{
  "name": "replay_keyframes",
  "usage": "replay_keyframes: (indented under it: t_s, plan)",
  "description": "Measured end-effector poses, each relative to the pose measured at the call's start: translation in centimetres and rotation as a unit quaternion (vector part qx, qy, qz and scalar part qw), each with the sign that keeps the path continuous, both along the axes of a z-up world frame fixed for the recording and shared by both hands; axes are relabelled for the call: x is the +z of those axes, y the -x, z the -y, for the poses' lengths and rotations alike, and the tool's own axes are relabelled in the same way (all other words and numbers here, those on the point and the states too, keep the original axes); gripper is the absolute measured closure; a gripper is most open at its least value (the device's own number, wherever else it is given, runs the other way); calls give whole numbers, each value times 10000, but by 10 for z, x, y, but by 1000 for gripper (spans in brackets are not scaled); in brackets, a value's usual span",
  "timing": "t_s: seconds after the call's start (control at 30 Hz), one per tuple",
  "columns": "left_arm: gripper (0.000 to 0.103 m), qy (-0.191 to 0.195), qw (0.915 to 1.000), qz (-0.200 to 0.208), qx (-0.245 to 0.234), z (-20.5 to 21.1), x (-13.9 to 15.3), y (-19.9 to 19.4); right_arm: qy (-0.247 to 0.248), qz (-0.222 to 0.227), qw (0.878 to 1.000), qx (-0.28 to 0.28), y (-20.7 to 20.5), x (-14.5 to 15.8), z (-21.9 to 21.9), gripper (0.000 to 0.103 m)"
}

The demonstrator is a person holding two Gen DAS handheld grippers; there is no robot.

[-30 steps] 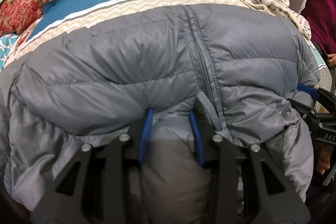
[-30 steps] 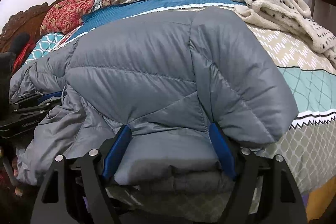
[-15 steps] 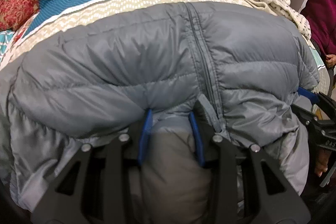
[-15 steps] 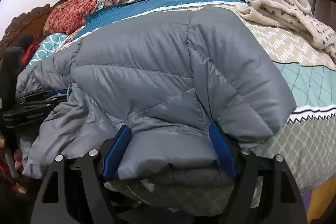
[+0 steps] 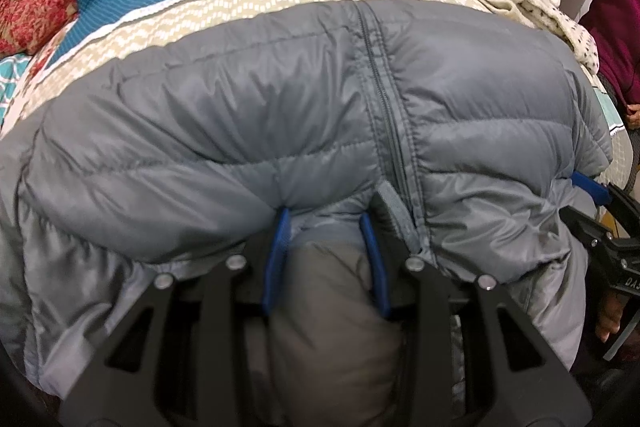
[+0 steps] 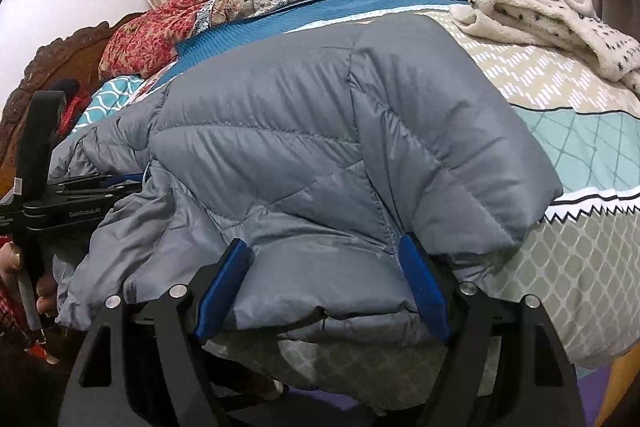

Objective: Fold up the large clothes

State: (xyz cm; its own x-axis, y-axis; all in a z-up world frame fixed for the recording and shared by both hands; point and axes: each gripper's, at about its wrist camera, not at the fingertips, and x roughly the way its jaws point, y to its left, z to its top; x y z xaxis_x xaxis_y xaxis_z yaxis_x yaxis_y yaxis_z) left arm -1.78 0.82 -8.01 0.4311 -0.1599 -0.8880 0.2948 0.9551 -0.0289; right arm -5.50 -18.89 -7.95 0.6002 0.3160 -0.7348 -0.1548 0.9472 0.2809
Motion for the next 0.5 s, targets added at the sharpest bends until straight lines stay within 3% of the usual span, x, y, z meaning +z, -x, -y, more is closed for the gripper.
replay_keyframes:
  t_s: [0.5]
  plan:
    - [67, 73, 9999, 65, -27, -3, 0, 4, 8, 8, 10000, 19, -3, -1, 2, 23]
